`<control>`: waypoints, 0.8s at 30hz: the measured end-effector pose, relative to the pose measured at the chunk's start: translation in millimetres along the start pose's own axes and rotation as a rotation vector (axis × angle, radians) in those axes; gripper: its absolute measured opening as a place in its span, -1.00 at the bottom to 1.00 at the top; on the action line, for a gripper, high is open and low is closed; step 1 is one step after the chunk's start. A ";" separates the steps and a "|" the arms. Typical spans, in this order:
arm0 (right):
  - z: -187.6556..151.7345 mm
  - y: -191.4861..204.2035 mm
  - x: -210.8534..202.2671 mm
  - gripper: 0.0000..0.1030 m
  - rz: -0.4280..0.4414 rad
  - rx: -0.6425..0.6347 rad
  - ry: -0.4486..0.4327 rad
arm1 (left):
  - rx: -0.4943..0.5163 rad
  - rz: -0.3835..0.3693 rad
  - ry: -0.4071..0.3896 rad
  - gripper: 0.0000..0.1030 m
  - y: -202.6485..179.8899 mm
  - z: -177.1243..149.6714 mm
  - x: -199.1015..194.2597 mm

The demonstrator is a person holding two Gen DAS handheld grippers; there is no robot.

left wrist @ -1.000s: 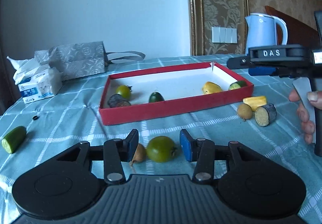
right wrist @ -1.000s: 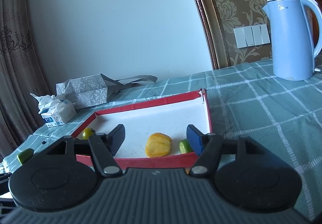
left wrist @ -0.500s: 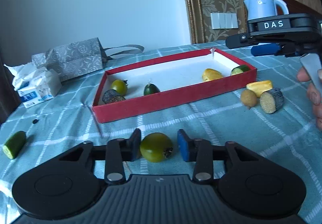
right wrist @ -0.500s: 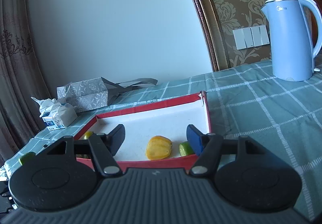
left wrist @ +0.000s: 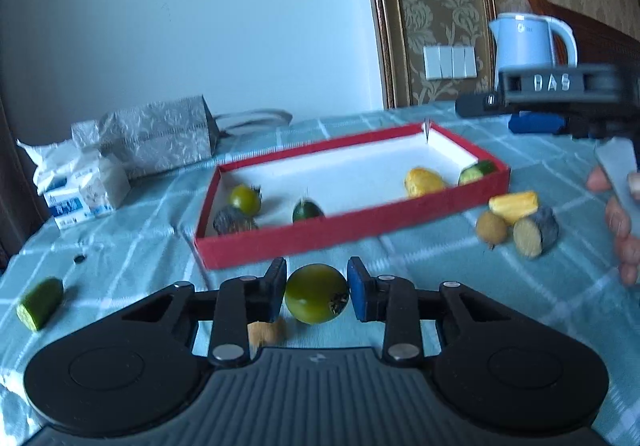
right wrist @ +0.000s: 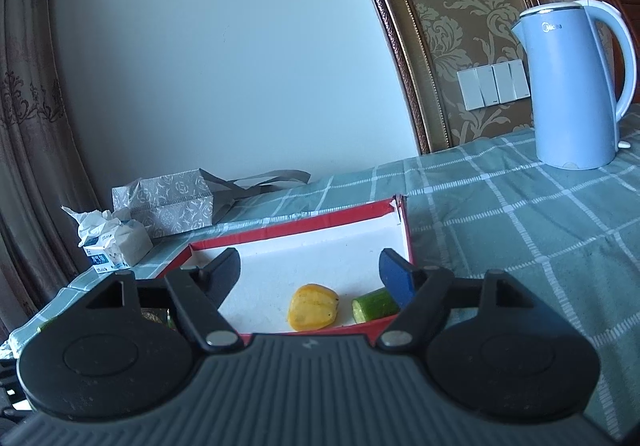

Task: Organize fruits
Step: 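Carry the green tomato into the tray and open the left gripper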

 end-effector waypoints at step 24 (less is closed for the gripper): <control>7.2 -33.9 -7.9 0.46 -0.079 0.087 -0.014 | -0.078 0.056 0.000 -0.31 -12.1 61.0 112.5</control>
Point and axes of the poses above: each gripper's, at about its wrist camera, not at the fingertips, and x roughly the way its jaws point, y to its left, z to its top, the point moved 7 cm from there along x, roughly the way its jaws point, and after that the axes turned 12 degrees about -x, right-handed, at the moved point
